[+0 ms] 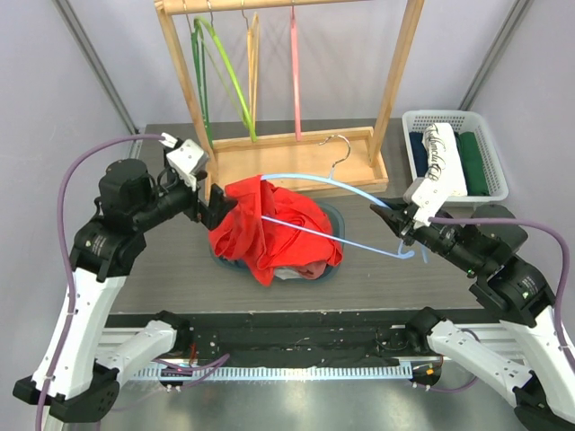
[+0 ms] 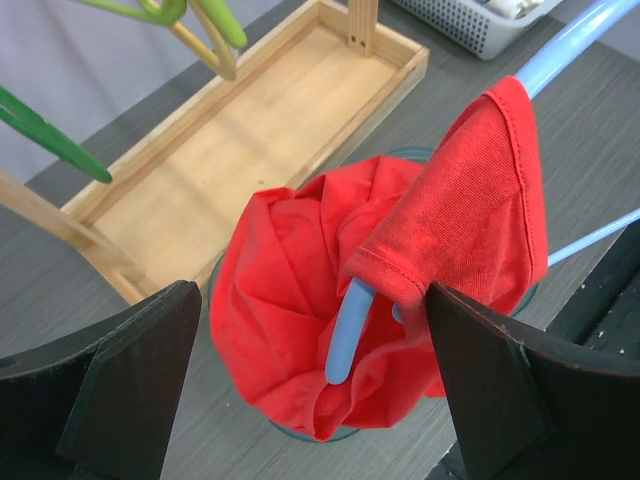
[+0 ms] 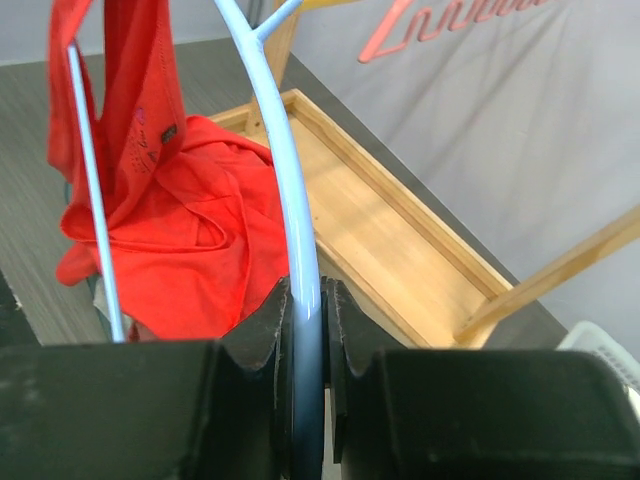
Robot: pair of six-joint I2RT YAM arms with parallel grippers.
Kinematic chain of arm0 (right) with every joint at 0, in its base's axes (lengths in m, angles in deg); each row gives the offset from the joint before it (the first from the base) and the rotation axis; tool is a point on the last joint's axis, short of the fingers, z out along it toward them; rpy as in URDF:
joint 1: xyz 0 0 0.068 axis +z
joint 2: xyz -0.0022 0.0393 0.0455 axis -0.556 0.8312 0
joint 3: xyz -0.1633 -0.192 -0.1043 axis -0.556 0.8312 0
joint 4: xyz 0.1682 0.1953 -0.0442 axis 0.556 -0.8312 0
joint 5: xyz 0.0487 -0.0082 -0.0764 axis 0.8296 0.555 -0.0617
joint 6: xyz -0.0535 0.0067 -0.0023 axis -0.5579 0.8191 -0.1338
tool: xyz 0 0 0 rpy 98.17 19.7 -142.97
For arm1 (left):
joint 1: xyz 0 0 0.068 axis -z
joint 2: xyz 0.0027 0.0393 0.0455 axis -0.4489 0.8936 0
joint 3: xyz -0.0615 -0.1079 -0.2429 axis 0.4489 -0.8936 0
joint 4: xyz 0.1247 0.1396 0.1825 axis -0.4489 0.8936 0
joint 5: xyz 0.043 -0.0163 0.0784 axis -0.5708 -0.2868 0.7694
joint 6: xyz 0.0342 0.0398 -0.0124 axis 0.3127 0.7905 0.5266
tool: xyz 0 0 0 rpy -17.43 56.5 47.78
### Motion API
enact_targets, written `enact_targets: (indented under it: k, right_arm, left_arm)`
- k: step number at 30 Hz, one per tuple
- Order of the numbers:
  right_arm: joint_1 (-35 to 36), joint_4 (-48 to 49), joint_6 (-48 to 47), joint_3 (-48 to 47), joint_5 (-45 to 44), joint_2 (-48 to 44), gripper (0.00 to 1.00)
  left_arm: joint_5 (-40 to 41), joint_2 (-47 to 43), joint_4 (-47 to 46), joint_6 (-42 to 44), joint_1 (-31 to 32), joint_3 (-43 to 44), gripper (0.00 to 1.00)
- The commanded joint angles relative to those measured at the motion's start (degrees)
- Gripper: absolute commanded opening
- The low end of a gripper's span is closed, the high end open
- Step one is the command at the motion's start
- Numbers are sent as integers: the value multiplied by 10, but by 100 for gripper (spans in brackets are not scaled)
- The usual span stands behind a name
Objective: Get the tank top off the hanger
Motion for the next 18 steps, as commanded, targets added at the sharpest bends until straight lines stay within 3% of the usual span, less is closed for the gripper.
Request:
enact_targets:
  k: [1,9,12,14,18]
  right_arm:
    - [-3,66,-27,-18,-75,-24,2]
    - [-3,107,-61,-9,-107,-28,2]
    - [-4,102,-72,-21,-112,-10,2]
    - [-4,102,-78,-27,-113,-2,2]
    - [-4,120,-81,-23,-110,19,1]
  left_arm:
    - [-24,-8,-19,-20,-5,58,100]
    - [23,51,-50,7,-5,118,100]
    - [-52,81,-44,-30,-4,159,100]
    - [-149,87,-42,-65,-3,171,100]
    - [-193,76,-58,-149,14,147,100]
